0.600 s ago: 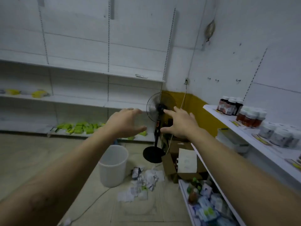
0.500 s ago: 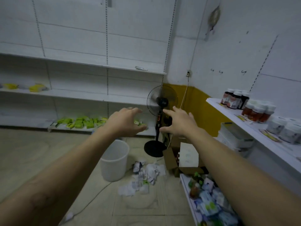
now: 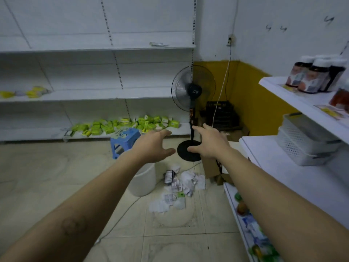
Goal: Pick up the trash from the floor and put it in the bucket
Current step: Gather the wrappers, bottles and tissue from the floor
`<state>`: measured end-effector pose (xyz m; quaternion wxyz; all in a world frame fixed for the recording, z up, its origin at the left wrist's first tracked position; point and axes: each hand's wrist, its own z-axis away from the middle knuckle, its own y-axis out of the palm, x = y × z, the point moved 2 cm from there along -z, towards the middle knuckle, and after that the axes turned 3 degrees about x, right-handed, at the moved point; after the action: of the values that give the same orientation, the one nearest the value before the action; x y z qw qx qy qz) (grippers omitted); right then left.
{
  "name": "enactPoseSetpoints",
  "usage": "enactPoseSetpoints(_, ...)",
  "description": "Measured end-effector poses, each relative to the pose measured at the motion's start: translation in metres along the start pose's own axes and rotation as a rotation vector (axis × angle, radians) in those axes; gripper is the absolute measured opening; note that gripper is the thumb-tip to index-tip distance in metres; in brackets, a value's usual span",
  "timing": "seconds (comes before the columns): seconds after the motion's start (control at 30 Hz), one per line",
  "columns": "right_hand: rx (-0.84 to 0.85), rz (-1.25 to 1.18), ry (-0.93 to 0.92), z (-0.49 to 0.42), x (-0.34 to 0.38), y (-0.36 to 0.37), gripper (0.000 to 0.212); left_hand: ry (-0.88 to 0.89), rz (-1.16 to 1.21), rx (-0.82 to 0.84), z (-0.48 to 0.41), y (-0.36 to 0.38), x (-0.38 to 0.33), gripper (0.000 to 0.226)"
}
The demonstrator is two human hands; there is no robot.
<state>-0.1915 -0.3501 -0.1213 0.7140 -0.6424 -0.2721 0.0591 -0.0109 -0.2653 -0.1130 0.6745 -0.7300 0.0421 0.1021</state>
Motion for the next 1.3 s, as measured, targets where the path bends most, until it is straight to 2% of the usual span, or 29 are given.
enactPoseSetpoints(0.3,0.120,0.045,0.034,-0.099,-0.014,0.050,0.086,-0.057,0.094,0.045,-0.080,0.060,0.058,0.066)
enactPoseSetpoints(0.5,0.182,0.013,0.090,-0.189,-0.021,0.107,0.082,-0.099,0.290,0.101,-0.159,0.116,0.130,0.064)
enactPoseSetpoints(0.67,0.211,-0.049,0.152,-0.284,-0.024,0.158,0.077,-0.189,0.346,0.126,-0.242,0.169,0.198,0.059)
enactPoseSetpoints(0.9,0.215,-0.216,0.250,-0.385,-0.049,0.269,0.067,-0.243,0.357,0.214,-0.333,0.278,0.249,0.055)
enactPoseSetpoints(1.07,0.258,-0.225,0.285,-0.434,-0.099,0.346,0.063,-0.307,0.345,0.227,-0.371,0.362,0.266,0.052)
enactPoseSetpoints(1.17,0.281,-0.238,0.282,-0.456,-0.131,0.402,0.061,-0.391,0.432,0.251,-0.382,0.425,0.270,0.052)
enactPoseSetpoints(1.3,0.377,-0.278,0.281,-0.476,-0.176,0.484,0.065,-0.474,0.459,0.305,-0.392,0.517,0.271,0.057)
